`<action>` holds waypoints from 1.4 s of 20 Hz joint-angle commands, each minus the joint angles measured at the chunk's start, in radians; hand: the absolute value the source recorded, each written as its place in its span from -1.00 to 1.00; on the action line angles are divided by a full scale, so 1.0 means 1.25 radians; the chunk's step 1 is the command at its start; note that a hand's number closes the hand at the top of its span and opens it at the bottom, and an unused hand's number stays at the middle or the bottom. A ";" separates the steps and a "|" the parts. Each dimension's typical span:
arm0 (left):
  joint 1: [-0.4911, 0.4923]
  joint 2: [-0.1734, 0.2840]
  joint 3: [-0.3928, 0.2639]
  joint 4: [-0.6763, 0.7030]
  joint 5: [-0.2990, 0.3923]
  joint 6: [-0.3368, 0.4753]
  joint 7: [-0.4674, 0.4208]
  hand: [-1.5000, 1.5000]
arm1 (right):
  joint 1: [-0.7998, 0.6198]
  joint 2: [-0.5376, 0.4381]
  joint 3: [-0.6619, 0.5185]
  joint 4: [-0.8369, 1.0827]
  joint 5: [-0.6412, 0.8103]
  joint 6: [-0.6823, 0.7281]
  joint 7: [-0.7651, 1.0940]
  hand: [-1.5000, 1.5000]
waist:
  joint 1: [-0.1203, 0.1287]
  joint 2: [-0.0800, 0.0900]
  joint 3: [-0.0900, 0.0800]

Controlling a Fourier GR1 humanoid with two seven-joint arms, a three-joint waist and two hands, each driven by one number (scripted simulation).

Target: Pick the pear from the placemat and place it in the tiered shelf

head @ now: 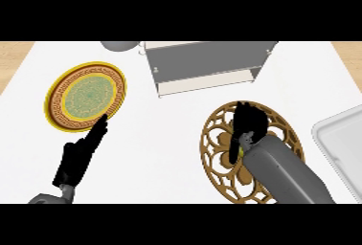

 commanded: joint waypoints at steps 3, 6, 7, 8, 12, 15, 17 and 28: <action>-0.032 0.017 0.035 0.006 0.015 -0.040 0.027 0.00 | 0.012 0.064 -0.008 0.004 0.038 0.046 0.150 -1.00 | -0.003 0.000 0.000; -0.036 -0.011 0.028 0.003 -0.005 -0.025 0.032 0.00 | 0.011 0.054 -0.038 0.066 0.064 0.025 0.073 -1.00 | 0.001 0.001 0.001; -0.005 -0.023 0.024 0.037 -0.011 -0.034 -0.036 0.00 | 0.027 0.067 -0.028 0.079 0.073 0.023 0.064 1.00 | 0.001 0.001 0.000; 0.018 -0.032 0.007 -0.014 -0.028 -0.021 0.009 0.00 | 0.045 0.046 -0.051 0.015 0.065 0.053 0.050 1.00 | -0.001 0.000 0.000; -0.002 -0.052 0.021 -0.001 -0.058 -0.002 0.018 0.00 | 0.045 0.081 -0.044 0.060 0.119 0.030 -0.035 1.00 | 0.001 0.001 0.001; 0.007 -0.020 0.049 -0.025 -0.029 -0.049 0.026 0.00 | 0.063 0.044 -0.061 0.079 0.138 0.024 -0.091 1.00 | 0.001 0.001 0.001; 0.021 -0.052 0.032 -0.005 -0.069 -0.030 -0.013 0.00 | 0.011 0.093 -0.078 0.056 0.171 0.034 -0.033 1.00 | 0.001 0.001 0.000; 0.004 -0.030 0.095 0.035 -0.049 -0.077 -0.014 0.00 | 0.198 -0.059 -0.088 -0.210 0.192 -0.071 -0.330 1.00 | -0.019 -0.002 0.001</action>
